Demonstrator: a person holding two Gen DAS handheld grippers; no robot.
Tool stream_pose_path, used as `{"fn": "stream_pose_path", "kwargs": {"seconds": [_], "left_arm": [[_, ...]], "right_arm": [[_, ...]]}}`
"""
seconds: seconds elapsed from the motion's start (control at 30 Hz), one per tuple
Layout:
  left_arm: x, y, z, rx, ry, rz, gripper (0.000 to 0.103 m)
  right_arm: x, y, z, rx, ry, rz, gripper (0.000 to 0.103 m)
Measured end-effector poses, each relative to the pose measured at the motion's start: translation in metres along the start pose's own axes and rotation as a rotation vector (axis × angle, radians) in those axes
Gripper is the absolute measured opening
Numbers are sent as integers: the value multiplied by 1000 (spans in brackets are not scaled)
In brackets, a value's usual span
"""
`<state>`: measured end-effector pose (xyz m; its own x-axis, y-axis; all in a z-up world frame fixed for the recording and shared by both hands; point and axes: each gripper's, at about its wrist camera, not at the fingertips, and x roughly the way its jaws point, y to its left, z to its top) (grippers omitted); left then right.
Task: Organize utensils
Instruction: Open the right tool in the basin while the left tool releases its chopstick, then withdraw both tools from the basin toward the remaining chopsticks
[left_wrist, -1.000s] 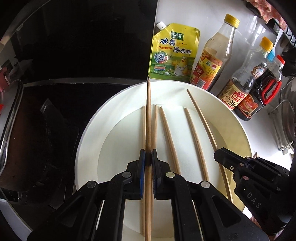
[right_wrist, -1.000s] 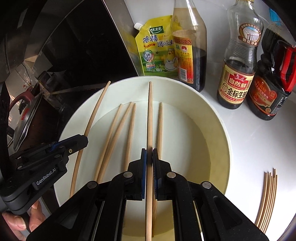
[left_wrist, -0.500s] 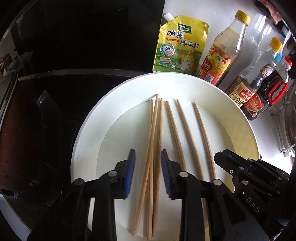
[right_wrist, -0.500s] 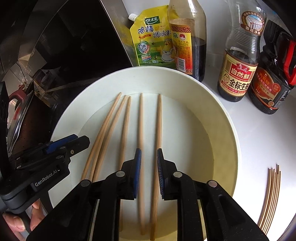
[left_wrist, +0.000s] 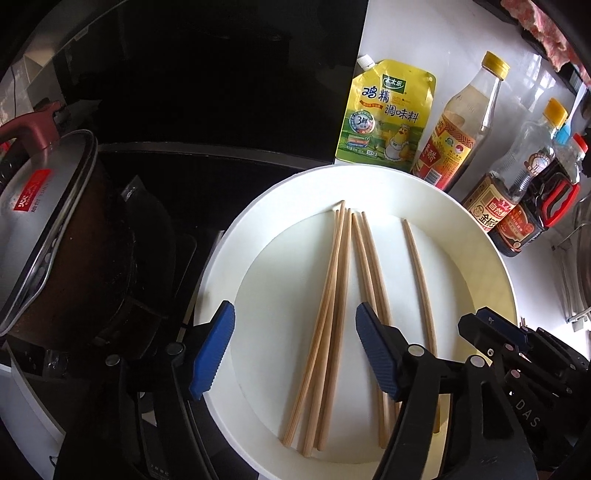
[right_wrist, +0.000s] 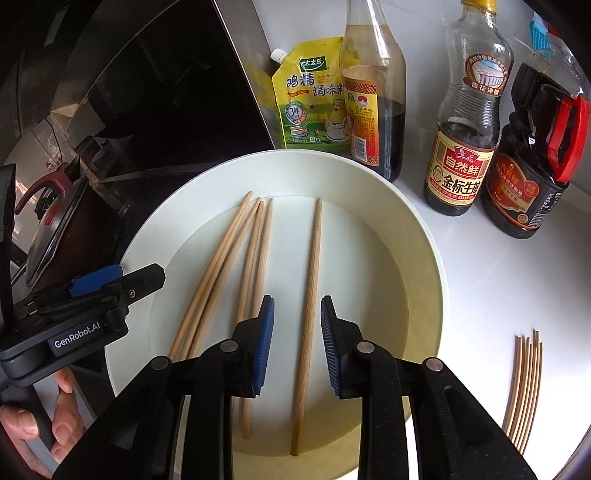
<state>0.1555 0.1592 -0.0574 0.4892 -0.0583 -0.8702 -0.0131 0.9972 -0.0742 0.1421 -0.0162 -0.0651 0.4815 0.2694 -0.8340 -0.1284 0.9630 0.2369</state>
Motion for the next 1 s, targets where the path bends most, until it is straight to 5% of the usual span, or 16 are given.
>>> {"fn": "stream_pose_path", "kwargs": {"seconds": [0.37, 0.5, 1.0], "left_arm": [[-40, -4, -16, -6, -54, 25, 73], [-53, -10, -26, -5, -70, 30, 77], [-90, -60, -67, 46, -93, -2, 83]], "right_arm": [[-36, 1, -21, -51, -34, 12, 29], [-52, -1, -30, -61, -36, 16, 40], [-107, -33, -76, -77, -54, -1, 53]]}}
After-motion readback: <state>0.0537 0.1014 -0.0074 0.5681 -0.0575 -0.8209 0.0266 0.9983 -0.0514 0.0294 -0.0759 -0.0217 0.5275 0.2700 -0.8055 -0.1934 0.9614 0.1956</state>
